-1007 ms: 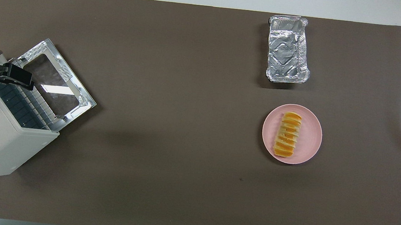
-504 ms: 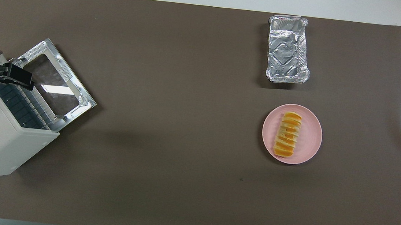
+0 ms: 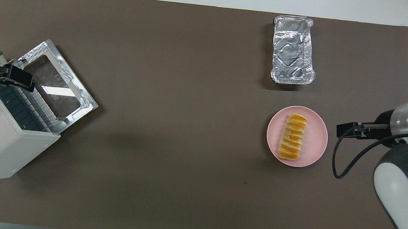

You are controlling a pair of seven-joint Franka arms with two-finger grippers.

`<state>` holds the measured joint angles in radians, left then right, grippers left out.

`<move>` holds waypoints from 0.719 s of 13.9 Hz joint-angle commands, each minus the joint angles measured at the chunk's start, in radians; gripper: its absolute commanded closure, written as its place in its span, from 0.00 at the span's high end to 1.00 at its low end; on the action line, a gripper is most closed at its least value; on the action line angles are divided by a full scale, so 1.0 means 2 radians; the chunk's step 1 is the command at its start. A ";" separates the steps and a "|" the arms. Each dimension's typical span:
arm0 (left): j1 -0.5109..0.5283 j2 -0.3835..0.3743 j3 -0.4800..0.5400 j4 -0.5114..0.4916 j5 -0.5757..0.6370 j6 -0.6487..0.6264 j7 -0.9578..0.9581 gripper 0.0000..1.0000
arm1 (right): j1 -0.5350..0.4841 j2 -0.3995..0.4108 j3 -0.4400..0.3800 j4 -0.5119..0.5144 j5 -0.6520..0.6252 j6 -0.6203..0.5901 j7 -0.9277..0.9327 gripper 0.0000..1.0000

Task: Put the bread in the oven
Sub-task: 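Lower the right gripper and grasp the orange bread on the plate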

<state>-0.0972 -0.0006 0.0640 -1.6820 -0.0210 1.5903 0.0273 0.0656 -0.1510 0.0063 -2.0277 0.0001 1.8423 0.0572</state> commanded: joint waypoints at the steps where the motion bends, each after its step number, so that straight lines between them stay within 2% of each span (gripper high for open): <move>1: 0.000 -0.009 0.001 -0.003 -0.004 -0.005 -0.004 1.00 | 0.024 0.003 0.000 -0.062 0.008 0.076 0.038 1.00; 6: 0.000 -0.009 0.001 -0.003 -0.004 -0.005 -0.004 1.00 | 0.052 0.036 0.000 -0.154 0.008 0.227 0.058 1.00; 10: 0.000 -0.009 0.001 -0.003 -0.004 -0.005 -0.004 1.00 | 0.074 0.052 0.000 -0.202 0.008 0.310 0.065 1.00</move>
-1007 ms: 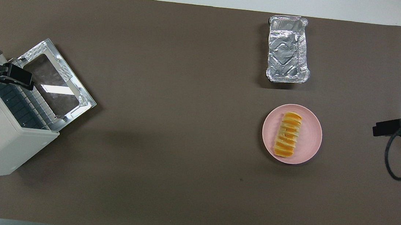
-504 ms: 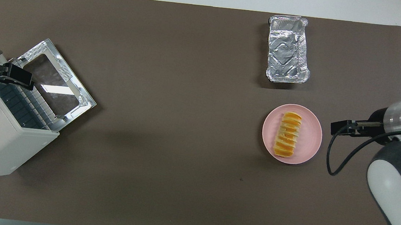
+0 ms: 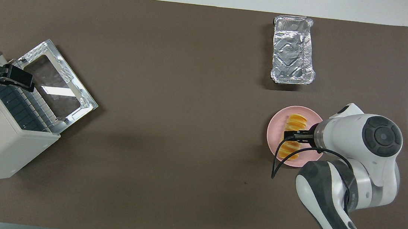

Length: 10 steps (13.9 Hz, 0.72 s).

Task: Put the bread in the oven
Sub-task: 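Lower the right gripper and grasp the orange bread on the plate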

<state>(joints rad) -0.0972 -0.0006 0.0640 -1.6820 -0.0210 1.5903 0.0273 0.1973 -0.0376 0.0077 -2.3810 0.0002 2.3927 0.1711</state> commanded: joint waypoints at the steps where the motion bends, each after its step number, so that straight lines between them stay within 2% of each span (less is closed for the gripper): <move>1: 0.000 -0.009 0.001 -0.003 -0.004 -0.005 -0.004 1.00 | 0.008 -0.002 -0.001 -0.030 0.008 0.047 0.006 1.00; 10: 0.000 -0.009 0.001 -0.003 -0.004 -0.005 -0.004 1.00 | 0.013 0.025 -0.001 -0.042 0.008 0.105 -0.001 1.00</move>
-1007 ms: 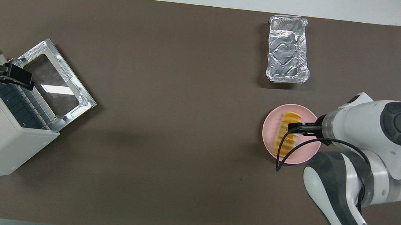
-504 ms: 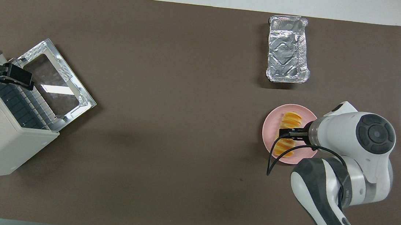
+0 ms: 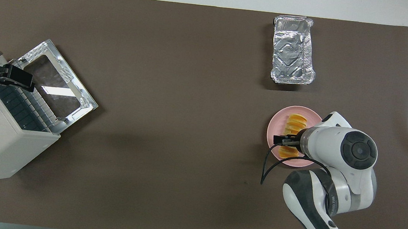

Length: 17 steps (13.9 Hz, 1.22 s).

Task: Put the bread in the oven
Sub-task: 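Lower the right gripper and grasp the orange bread on the plate, then lift the bread and carry it to the foil tray with the right gripper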

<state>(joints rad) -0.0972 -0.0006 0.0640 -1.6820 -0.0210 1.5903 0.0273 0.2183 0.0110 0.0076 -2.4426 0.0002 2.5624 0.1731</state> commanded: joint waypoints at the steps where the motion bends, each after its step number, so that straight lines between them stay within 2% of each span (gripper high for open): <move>1: 0.000 -0.009 0.001 -0.003 -0.004 -0.005 -0.004 1.00 | 0.003 0.001 -0.001 -0.012 0.008 0.021 -0.002 1.00; 2: 0.000 -0.009 0.001 -0.003 -0.004 -0.005 -0.004 1.00 | 0.003 0.002 -0.001 -0.012 0.008 0.022 -0.003 0.99; 3: 0.000 -0.009 0.001 -0.003 -0.004 -0.005 -0.004 1.00 | 0.003 0.002 -0.001 -0.013 0.008 0.026 -0.008 0.91; 4: 0.000 -0.009 0.001 -0.003 -0.004 -0.005 -0.004 1.00 | 0.003 0.002 -0.001 -0.013 0.008 0.029 -0.017 0.77; 5: 0.000 -0.009 0.001 -0.003 -0.004 -0.005 -0.004 1.00 | 0.002 0.002 -0.001 -0.013 0.008 0.030 -0.020 0.55; 6: 0.000 -0.009 0.001 -0.003 -0.004 -0.005 -0.004 1.00 | 0.002 0.002 -0.001 -0.013 0.008 0.030 -0.020 0.25; 7: 0.000 -0.009 0.001 -0.003 -0.004 -0.005 -0.004 1.00 | 0.003 0.002 -0.001 -0.013 0.008 0.029 -0.018 0.00; 13: 0.000 -0.009 0.001 -0.003 -0.004 -0.005 -0.004 1.00 | -0.001 0.004 -0.001 0.006 0.008 0.015 -0.021 0.00; 17: 0.000 -0.009 0.001 -0.002 -0.004 -0.005 -0.004 1.00 | -0.009 0.006 -0.002 0.087 0.009 -0.095 -0.029 0.00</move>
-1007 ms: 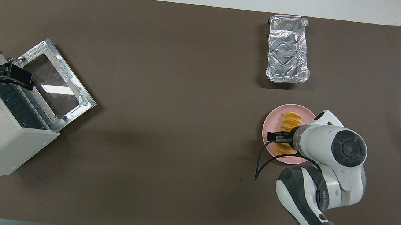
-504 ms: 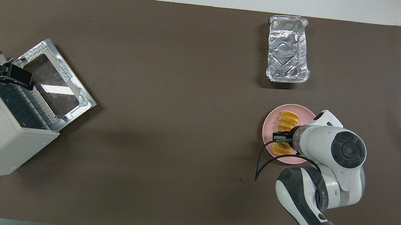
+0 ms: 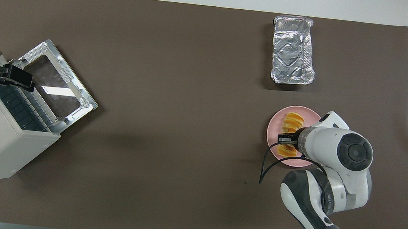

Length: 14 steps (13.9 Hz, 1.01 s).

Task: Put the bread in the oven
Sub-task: 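Lift the bread and carry it to the foil tray with the right gripper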

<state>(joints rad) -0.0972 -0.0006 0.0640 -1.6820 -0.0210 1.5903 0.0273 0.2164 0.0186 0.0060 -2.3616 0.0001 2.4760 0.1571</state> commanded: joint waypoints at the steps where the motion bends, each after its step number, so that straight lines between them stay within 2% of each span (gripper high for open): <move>1: 0.000 -0.009 0.001 -0.003 -0.004 -0.005 -0.004 1.00 | -0.012 0.012 -0.001 0.079 0.010 -0.081 -0.029 0.00; 3: 0.000 -0.009 0.001 -0.003 -0.004 -0.005 -0.004 1.00 | -0.016 0.034 -0.001 0.144 0.011 -0.128 -0.034 0.00; 6: 0.000 -0.009 0.001 -0.003 -0.004 -0.005 -0.004 1.00 | -0.028 0.059 -0.001 0.211 0.012 -0.145 -0.051 0.00; 9: 0.000 -0.009 0.001 -0.003 -0.004 -0.005 -0.004 1.00 | -0.038 0.112 -0.001 0.308 0.050 -0.189 -0.069 0.00; 12: 0.000 -0.009 0.001 -0.003 -0.004 -0.005 -0.004 1.00 | -0.041 0.199 -0.001 0.426 0.057 -0.235 -0.069 0.00; 14: 0.001 -0.009 0.001 -0.003 -0.004 -0.005 -0.004 1.00 | -0.041 0.250 -0.001 0.482 0.054 -0.256 -0.077 0.00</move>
<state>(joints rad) -0.0972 -0.0006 0.0640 -1.6820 -0.0210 1.5903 0.0273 0.1456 0.3723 -0.0037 -1.5739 0.0938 2.0217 0.0406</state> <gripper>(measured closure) 0.000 0.881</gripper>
